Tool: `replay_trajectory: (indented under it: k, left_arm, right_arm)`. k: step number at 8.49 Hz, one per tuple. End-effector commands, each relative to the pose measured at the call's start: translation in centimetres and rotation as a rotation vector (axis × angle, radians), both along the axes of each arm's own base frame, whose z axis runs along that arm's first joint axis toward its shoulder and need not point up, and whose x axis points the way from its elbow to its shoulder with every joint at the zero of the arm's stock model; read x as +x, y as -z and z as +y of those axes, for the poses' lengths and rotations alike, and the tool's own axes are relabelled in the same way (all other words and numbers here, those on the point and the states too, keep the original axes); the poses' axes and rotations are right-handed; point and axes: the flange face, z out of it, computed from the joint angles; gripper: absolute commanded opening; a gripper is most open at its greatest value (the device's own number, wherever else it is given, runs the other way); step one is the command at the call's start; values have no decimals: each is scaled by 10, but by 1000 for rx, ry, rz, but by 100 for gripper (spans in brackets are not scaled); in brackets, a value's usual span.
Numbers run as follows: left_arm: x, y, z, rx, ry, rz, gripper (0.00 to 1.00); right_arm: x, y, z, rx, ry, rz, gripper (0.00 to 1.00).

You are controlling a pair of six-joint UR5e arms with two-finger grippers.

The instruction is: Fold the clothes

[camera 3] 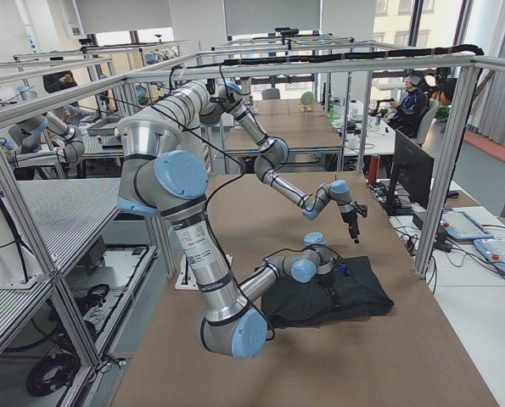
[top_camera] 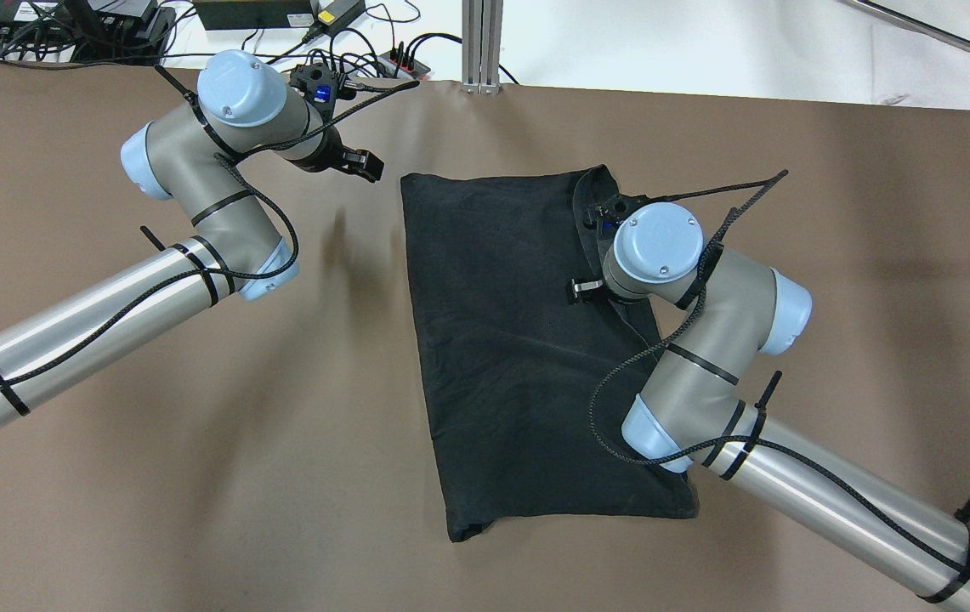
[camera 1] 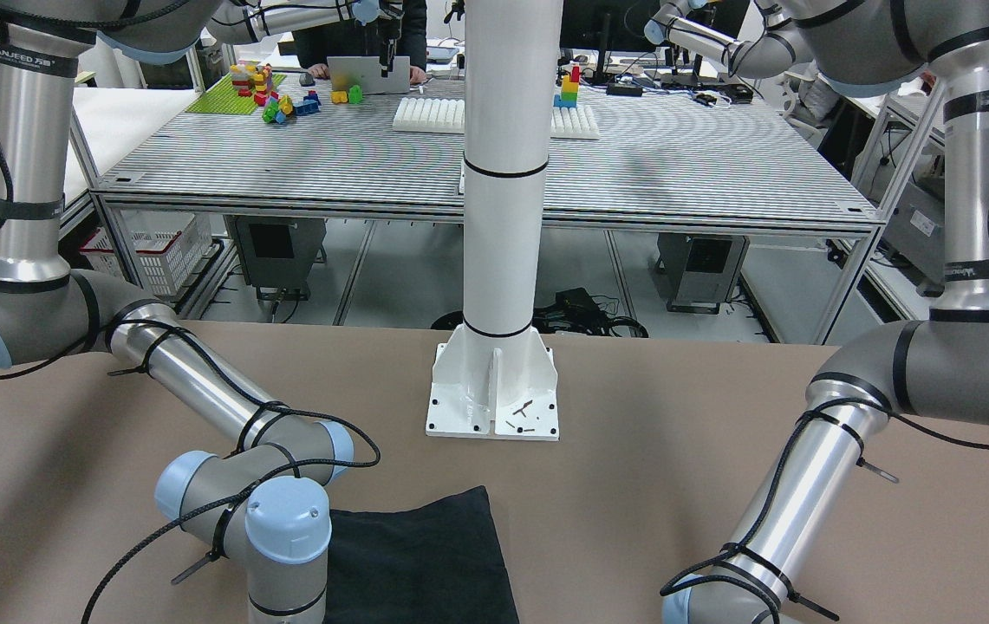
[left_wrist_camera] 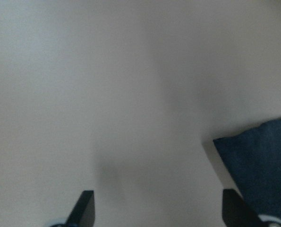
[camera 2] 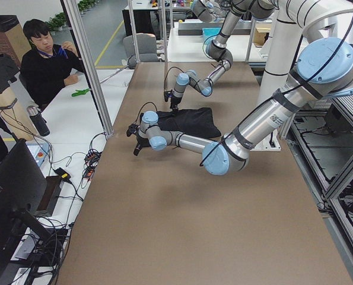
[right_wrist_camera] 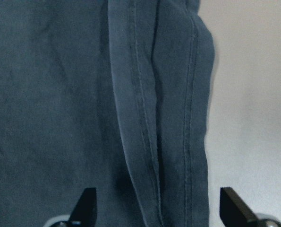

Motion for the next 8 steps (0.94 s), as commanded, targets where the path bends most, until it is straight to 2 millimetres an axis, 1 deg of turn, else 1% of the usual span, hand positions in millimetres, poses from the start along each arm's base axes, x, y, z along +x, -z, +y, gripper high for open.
replay_trajectory:
  k: [1,3,4,5,7,8]
  left_arm:
    - [-1,-1,0,0,2,0,95]
    - [0,-1,0,0,0,0,95]
    - [0,0,0,2,-1,0,95]
    - [0,0,0,2,-1,0,95]
    - [1,-2,1,0,-1,0,95]
    - [4,-1,3,2,-7,0,95]
  right_arm:
    - [-11,-5,-14,-18,-13,21,93]
    - [-13,-11,-15,-22,-10,33,93]
    - [-10,-13,-18,-22,-15,36,92]
    - [-3,-19,-26,-29,-26,46,92]
    - [17,-25,-44,-28,-57,50,92]
    - [25,-31,-50,-33,-68,54,92]
